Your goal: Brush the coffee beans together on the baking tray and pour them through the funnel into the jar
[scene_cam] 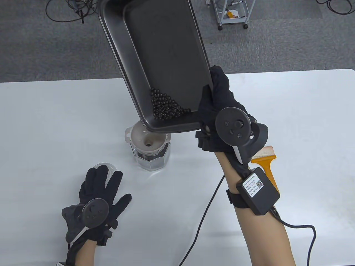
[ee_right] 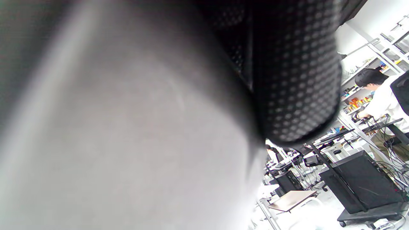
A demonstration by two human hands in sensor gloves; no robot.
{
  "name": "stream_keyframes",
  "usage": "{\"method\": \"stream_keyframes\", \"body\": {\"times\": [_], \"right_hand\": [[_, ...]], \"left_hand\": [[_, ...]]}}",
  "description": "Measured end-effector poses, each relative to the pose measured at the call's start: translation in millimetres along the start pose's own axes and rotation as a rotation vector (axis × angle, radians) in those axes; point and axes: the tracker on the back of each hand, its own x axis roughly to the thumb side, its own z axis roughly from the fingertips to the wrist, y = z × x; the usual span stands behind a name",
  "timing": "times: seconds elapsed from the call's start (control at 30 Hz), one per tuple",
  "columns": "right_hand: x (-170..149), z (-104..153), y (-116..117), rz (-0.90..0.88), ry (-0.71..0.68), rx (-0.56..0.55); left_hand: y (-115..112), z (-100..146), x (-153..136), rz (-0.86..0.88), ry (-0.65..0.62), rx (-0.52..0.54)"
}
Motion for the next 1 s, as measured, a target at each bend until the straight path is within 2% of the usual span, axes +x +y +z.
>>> {"method": "stream_keyframes", "body": {"times": [1.0], "right_hand": [[24, 10, -8, 0.1, -0.158, -0.079]], "left_hand": [[0, 0, 1, -0.007, -0.004, -0.005]]}}
